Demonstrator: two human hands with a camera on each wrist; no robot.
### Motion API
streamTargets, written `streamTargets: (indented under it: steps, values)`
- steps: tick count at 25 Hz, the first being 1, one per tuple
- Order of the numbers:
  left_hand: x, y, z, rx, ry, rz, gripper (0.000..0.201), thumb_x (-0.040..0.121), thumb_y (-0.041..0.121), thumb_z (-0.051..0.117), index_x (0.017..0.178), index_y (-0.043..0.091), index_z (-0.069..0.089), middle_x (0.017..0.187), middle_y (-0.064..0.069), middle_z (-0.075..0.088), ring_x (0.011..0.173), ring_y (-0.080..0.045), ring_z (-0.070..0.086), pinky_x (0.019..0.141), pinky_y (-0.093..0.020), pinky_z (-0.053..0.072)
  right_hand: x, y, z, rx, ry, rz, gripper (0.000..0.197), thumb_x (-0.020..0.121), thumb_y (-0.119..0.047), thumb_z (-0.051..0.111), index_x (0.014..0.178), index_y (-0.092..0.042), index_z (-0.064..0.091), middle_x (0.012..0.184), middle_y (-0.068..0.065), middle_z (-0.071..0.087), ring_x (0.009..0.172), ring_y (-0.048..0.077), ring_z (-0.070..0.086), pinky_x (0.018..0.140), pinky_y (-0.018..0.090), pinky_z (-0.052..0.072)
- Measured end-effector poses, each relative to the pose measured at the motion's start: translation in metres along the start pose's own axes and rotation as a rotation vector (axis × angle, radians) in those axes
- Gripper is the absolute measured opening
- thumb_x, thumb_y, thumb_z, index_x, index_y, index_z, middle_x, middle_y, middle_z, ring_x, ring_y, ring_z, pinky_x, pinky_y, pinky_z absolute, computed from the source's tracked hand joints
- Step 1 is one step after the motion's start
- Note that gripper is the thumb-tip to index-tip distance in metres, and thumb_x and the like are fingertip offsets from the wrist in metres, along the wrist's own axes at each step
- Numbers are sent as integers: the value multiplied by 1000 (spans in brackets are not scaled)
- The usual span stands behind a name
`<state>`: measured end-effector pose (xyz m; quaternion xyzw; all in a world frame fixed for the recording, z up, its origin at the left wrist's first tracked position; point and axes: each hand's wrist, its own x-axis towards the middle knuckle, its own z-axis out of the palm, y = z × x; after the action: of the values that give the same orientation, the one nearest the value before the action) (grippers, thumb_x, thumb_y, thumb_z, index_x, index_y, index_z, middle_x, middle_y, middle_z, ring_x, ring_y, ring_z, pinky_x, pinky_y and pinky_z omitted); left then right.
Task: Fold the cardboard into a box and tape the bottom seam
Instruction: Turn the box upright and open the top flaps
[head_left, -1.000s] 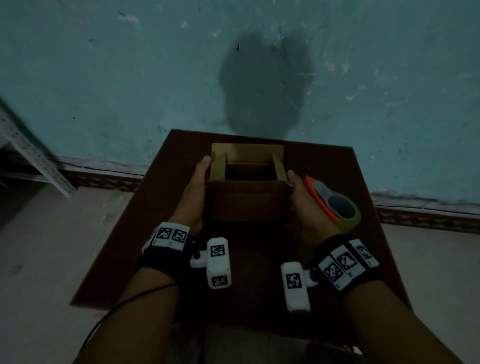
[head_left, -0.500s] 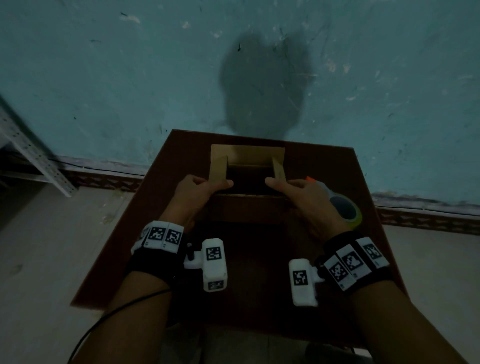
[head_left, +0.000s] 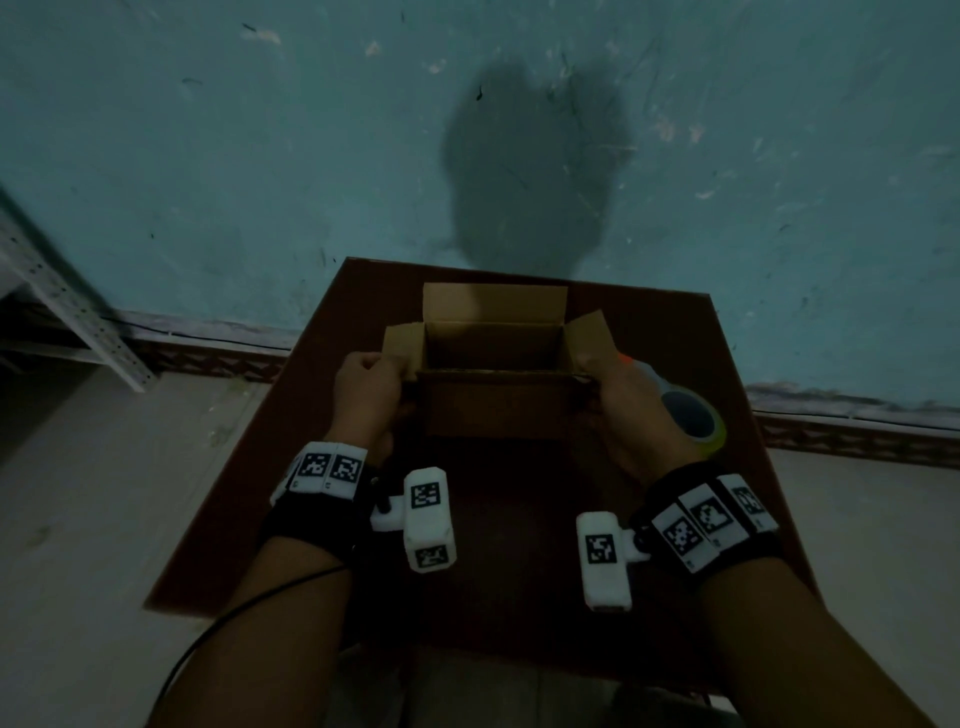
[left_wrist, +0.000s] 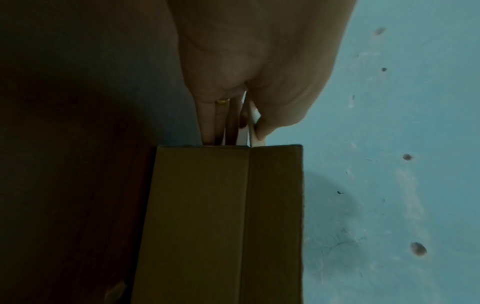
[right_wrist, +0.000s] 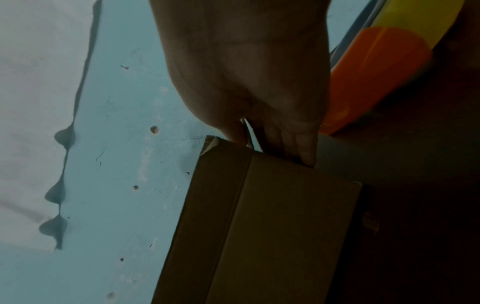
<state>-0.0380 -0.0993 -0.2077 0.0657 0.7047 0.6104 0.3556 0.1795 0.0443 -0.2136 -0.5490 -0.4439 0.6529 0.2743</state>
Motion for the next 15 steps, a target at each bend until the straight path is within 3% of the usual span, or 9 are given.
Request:
streamTargets:
  steps: [2, 6, 9, 12, 15]
  values:
    - [1, 0, 0, 12, -3, 29, 22, 107, 24, 57, 129, 19, 60, 121, -10, 66, 110, -31, 69, 93, -54, 64, 0, 6, -1, -1, -3, -57, 62, 99, -29, 66, 155, -7, 53, 132, 12, 65, 116, 33, 66, 91, 48, 60]
    - [1, 1, 4, 143, 32, 160, 23, 107, 38, 55, 122, 21, 60, 118, -10, 67, 102, -28, 67, 96, -56, 60, -1, 3, 1, -19, -9, -10, 49, 101, -42, 63, 144, -17, 62, 134, 16, 70, 120, 40, 69, 107, 62, 56]
    - [1, 4, 7, 219, 54, 197, 47, 104, 55, 53, 128, 17, 66, 122, -10, 69, 107, -28, 66, 92, -47, 56, -10, 0, 0, 2, -58, -54, 44, 104, -47, 64, 141, -23, 60, 132, 11, 72, 119, 33, 71, 106, 58, 58]
    - [-1, 9, 9, 182, 54, 193, 55, 100, 66, 52, 127, 19, 66, 123, -7, 67, 112, -28, 65, 96, -46, 54, -12, -3, 1, -19, -64, -104, 72, 93, -65, 66, 151, -23, 57, 135, 9, 71, 122, 32, 71, 107, 58, 57]
    - [-16, 16, 11, 152, 41, 247, 64, 101, 66, 49, 140, 16, 62, 130, -4, 64, 121, -26, 61, 103, -42, 49, -26, -9, 3, -90, -67, -188, 98, 72, -85, 62, 152, -29, 58, 139, 3, 69, 125, 28, 68, 109, 58, 55]
